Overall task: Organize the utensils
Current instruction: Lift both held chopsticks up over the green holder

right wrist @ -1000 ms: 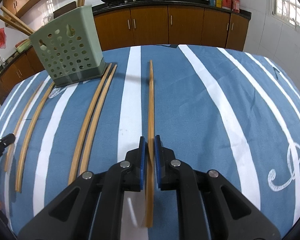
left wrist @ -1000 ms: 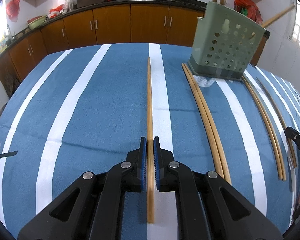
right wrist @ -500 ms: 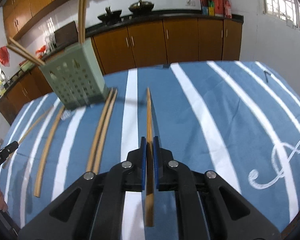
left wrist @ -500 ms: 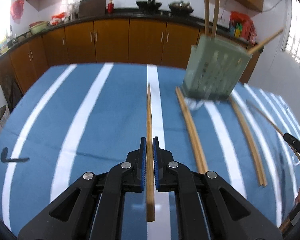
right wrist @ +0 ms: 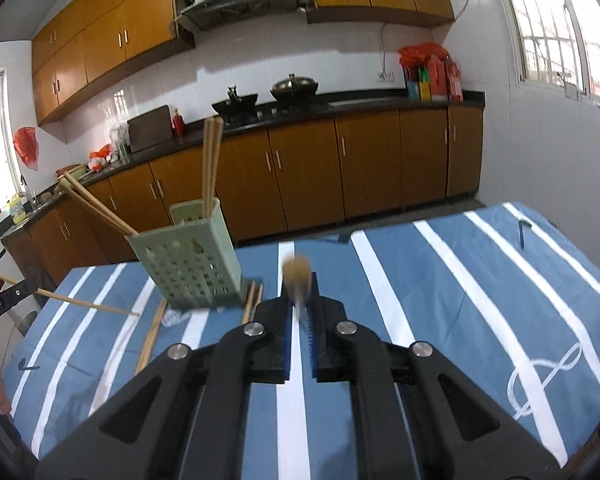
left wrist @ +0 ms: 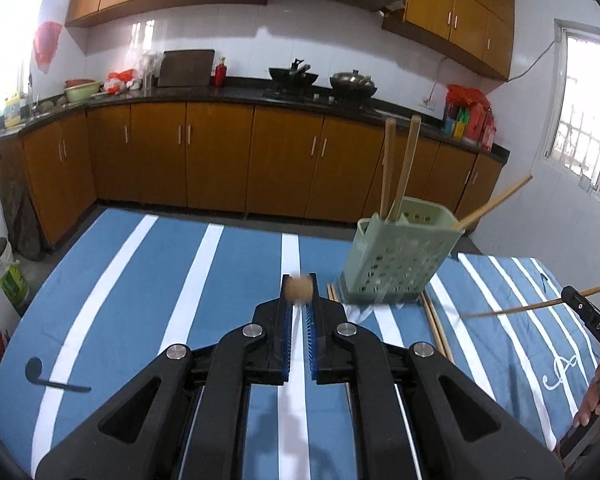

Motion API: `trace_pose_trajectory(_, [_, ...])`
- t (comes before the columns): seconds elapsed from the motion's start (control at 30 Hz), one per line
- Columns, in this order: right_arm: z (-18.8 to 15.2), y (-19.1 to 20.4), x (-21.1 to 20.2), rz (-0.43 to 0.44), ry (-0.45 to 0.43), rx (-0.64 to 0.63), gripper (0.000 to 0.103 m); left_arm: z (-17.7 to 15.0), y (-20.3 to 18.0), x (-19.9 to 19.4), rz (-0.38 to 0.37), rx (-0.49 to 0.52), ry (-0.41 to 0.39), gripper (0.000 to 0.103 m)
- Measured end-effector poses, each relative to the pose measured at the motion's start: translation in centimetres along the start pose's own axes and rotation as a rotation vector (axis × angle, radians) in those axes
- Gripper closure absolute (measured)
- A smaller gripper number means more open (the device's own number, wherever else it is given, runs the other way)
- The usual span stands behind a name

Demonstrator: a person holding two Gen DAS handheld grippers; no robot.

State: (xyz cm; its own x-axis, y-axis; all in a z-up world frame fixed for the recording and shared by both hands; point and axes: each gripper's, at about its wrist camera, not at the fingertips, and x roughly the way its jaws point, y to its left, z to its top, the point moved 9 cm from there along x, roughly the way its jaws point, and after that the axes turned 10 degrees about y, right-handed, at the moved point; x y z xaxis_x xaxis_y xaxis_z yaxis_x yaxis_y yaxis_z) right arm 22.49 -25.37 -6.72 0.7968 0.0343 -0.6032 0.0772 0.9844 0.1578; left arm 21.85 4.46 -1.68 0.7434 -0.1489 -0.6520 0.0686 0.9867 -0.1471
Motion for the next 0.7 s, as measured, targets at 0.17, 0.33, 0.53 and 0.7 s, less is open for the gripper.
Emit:
trace_pose_trajectory(0.17, [1.6,1.0,-1.3,0.020,-0.047,-0.019,0.095,1.4,-0.5,-0.9,-0.008,0.017,-0.033,0.096])
trace_pose_trajectory(0.33, [4.3,2.8,-3.3,0.097,-0.103,-0.025,0.095,3.1,-2.1,-2.3,-0.037,0.043,-0.068,0.096])
trace_pose_trajectory(0.53, [9.0,5.7,-6.2,0.180,-0.225,-0.043,0.095,6.1,-5.1,-4.4,-0.102,0.084,-0.141,0.096])
trace_pose_trajectory(0.7, [13.1,8.2,-7.2,0.213,-0.342,-0.044,0.095,9.9,-8.0,-5.7,-0.126,0.098,-0.234,0.096])
